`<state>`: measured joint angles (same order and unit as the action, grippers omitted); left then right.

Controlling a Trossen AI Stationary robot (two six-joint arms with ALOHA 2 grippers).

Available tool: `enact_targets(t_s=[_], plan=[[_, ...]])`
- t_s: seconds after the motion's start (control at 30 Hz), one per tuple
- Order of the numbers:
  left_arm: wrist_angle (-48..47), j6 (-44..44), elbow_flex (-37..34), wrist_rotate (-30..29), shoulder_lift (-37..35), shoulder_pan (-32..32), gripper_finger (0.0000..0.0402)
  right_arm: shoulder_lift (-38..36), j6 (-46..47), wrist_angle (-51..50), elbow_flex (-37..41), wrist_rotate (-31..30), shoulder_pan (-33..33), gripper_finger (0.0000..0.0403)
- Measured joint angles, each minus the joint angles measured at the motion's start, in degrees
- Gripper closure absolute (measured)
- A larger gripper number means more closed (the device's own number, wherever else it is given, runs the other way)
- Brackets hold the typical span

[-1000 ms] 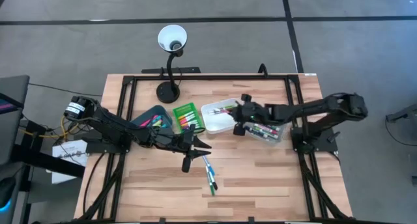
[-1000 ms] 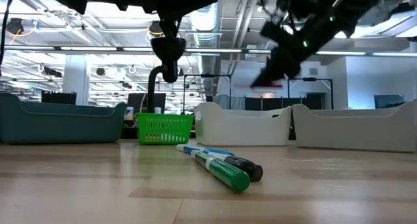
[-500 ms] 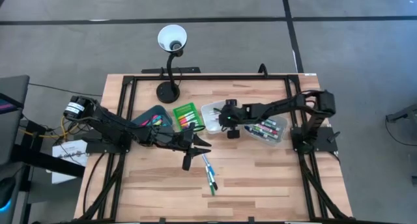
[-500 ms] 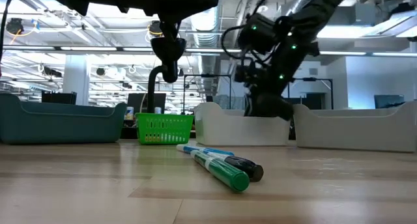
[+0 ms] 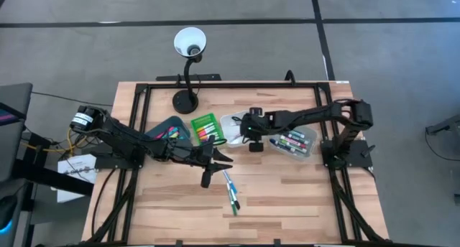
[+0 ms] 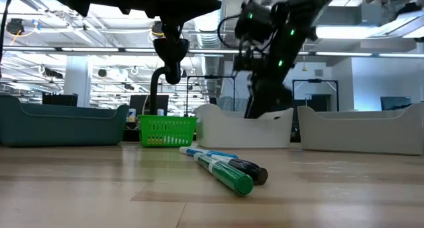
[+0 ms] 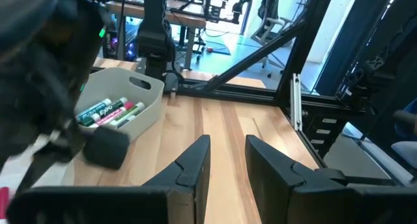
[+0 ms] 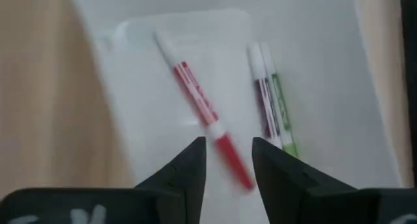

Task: Pick & Place Markers
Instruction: Put the blue marker pen into the white bin

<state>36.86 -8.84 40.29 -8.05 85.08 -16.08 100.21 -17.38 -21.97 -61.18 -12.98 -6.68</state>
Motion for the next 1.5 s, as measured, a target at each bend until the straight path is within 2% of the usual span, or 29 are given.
enact_targets(t_s=[0.17,0.3,0.4,0.5,0.6,0.8,0.87,1.0,1.07,1.2,1.33,1.5], plan=[[0.02,0.00,0.00,0.00,0.00,0.00,0.0308,-6.16,6.73,-13.27,-4.64,0.00,3.92,0.0281],[-0.06,0.00,0.00,0.25,0.00,0.00,0.0308,-12.06,15.73,-18.94,-6.28,1.12,8.48,0.0283],[-2.02,0.00,0.00,5.35,0.09,0.02,0.0308,-16.84,20.94,-21.39,-5.97,1.60,13.14,0.0285],[-2.29,0.00,0.00,10.79,1.86,-0.54,0.0308,-21.42,21.85,-21.75,-3.39,1.62,18.45,0.0285],[-2.16,0.00,0.00,11.14,5.30,-1.54,0.0308,-25.20,21.63,-16.78,2.71,1.58,23.56,0.0285],[-2.77,-0.30,4.05,11.70,13.51,-2.60,0.0308,-28.10,20.51,10.12,20.44,1.69,29.54,0.0285],[-8.81,1.01,7.97,11.72,14.39,-2.58,0.0308,-27.79,18.96,15.98,23.17,1.67,29.67,0.0285],[-34.62,4.04,17.13,9.71,14.28,-1.24,0.0308,-27.92,18.17,17.66,23.34,1.45,28.31,0.0285],[-43.15,4.37,19.63,9.07,13.94,-0.03,0.0308,-28.30,18.83,17.63,23.03,1.45,27.39,0.0285],[-47.32,6.45,20.00,9.99,14.27,1.45,0.0308,-28.32,18.90,17.71,22.61,1.43,25.63,0.0285],[-46.86,12.88,20.00,9.75,17.44,2.21,0.0308,-27.80,18.92,17.56,22.64,1.48,24.51,0.0285],[-46.13,14.59,19.98,9.53,21.90,3.70,0.0308,-27.81,19.44,17.59,22.64,2.32,24.42,0.0285]])
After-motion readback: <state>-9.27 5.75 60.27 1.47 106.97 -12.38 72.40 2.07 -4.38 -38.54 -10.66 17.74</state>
